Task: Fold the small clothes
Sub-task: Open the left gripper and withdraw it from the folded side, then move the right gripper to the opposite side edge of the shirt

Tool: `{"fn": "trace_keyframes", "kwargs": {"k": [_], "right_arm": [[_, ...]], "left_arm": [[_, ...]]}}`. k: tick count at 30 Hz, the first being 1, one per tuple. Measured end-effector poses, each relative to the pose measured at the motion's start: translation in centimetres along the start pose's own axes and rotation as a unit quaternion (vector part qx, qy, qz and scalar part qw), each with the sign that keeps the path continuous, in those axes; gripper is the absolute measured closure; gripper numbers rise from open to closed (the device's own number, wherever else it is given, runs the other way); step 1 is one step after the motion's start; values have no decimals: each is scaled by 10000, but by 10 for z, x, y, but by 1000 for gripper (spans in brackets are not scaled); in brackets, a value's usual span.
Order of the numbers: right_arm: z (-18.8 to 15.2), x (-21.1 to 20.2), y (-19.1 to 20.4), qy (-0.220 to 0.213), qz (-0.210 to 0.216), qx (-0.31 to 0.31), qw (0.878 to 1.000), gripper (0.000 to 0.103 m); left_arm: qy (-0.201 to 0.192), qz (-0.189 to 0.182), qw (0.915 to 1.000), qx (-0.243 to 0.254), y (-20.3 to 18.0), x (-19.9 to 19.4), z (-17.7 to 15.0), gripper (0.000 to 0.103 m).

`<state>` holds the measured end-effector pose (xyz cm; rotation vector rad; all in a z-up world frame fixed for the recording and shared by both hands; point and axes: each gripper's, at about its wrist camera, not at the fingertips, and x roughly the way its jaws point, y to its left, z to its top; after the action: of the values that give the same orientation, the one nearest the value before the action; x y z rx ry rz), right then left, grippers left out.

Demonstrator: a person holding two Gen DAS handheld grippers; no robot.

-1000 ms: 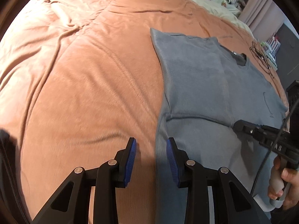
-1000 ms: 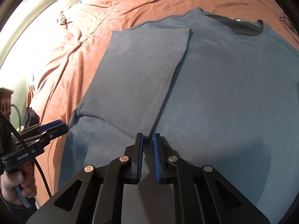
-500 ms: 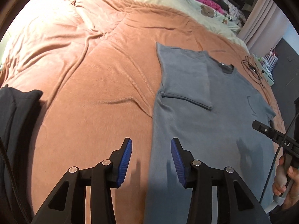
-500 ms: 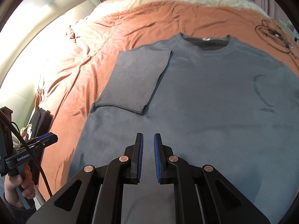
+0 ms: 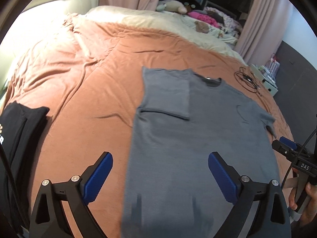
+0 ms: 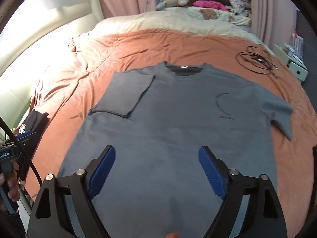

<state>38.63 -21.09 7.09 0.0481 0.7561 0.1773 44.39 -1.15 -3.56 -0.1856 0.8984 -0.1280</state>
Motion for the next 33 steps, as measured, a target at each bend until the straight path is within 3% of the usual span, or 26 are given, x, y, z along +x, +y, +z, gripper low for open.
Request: {"fn": "trace_keyframes", "kwargs": {"k": [3, 14, 18, 25, 33], "right_arm": [[-11, -19, -11, -99, -141, 76, 9998, 7], [-38, -67, -56, -308, -267, 355, 9985, 7], [-46, -78, -77, -394, -500, 415, 9971, 7], [-50, -77, -106, -365, -874, 613, 9936, 7], [-42, -57, -147, -237, -946, 1068, 9895, 7]], "left_arm": [[-117, -101, 9999, 77, -17, -5, -2, 0], [-247, -387, 9979, 452, -85, -6, -5, 0], [-229, -519, 9971, 513, -107, 1, -3, 0], [-157, -690, 9958, 575, -143, 22, 3, 0], [23, -797, 9924, 942, -189, 62, 16, 1]]}}
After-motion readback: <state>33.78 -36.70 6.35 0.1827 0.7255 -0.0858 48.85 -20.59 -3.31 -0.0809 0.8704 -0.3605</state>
